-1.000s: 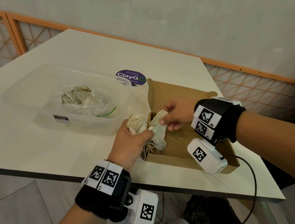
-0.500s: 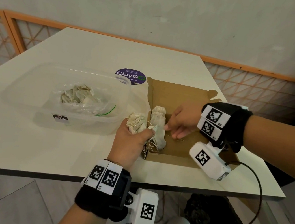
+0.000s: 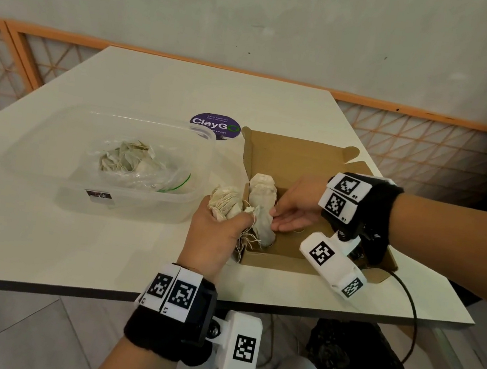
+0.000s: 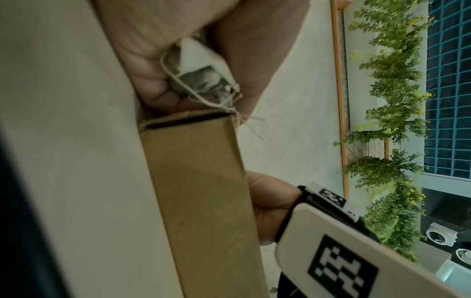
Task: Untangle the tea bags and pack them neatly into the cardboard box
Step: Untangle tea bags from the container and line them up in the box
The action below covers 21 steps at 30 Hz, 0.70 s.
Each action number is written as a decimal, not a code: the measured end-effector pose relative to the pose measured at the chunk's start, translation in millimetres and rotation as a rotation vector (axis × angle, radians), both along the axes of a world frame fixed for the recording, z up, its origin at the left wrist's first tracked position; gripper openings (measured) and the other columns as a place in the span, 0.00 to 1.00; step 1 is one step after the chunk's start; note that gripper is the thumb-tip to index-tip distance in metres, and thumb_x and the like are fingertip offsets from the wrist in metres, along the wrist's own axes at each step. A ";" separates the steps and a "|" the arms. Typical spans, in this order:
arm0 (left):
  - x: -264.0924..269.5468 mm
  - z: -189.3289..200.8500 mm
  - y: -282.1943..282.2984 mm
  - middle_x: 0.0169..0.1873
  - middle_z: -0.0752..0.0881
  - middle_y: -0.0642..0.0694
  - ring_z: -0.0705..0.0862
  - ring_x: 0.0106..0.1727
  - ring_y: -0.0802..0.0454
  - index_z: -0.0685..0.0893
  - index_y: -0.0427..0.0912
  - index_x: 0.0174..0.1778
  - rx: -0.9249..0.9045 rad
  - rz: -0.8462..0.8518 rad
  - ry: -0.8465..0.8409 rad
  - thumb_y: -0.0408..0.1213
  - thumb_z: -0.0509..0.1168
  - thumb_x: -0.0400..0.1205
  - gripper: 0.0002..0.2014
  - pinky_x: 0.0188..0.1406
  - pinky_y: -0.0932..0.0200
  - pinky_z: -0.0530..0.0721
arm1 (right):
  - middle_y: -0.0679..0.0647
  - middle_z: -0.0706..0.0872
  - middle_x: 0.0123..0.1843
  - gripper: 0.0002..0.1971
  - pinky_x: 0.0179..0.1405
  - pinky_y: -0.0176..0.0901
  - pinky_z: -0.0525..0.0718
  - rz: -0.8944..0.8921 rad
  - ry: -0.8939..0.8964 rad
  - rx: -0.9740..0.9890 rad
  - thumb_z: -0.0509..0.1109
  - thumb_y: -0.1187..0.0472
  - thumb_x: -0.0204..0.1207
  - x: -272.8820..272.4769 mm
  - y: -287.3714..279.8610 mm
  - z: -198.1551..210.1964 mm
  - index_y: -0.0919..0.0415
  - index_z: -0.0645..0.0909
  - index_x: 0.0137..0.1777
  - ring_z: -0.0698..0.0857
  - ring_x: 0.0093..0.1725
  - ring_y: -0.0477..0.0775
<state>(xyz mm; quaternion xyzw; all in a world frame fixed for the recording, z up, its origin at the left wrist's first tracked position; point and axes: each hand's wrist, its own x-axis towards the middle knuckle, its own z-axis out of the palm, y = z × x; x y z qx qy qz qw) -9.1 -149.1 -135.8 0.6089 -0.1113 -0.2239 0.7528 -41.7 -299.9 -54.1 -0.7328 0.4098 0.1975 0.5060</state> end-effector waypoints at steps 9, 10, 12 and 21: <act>-0.3 0.7 0.0 0.44 0.87 0.42 0.87 0.45 0.45 0.81 0.38 0.57 0.005 0.007 -0.011 0.26 0.74 0.72 0.17 0.51 0.46 0.85 | 0.59 0.85 0.38 0.14 0.40 0.36 0.85 0.185 0.114 -0.107 0.74 0.65 0.72 -11.2 6.6 -1.0 0.71 0.81 0.56 0.84 0.36 0.50; -0.3 1.1 -0.3 0.45 0.87 0.42 0.87 0.46 0.44 0.81 0.38 0.56 0.005 0.004 -0.015 0.28 0.75 0.71 0.18 0.52 0.46 0.85 | 0.58 0.84 0.36 0.14 0.39 0.35 0.84 0.211 0.117 -0.126 0.74 0.64 0.72 -10.1 8.5 -4.4 0.70 0.81 0.56 0.83 0.34 0.49; -1.1 2.8 -0.6 0.45 0.87 0.41 0.87 0.48 0.41 0.81 0.39 0.55 0.003 0.000 -0.011 0.33 0.75 0.65 0.22 0.54 0.43 0.85 | 0.55 0.83 0.31 0.09 0.32 0.33 0.80 0.251 0.126 -0.163 0.74 0.63 0.73 -8.4 11.0 -8.0 0.67 0.82 0.50 0.81 0.28 0.46; -1.6 2.0 -0.1 0.48 0.88 0.40 0.88 0.52 0.40 0.81 0.40 0.56 -0.027 -0.015 0.061 0.35 0.75 0.63 0.23 0.57 0.39 0.85 | 0.55 0.81 0.33 0.06 0.32 0.35 0.74 0.260 0.095 -0.175 0.74 0.61 0.73 -25.2 -0.4 -4.1 0.62 0.80 0.39 0.77 0.31 0.47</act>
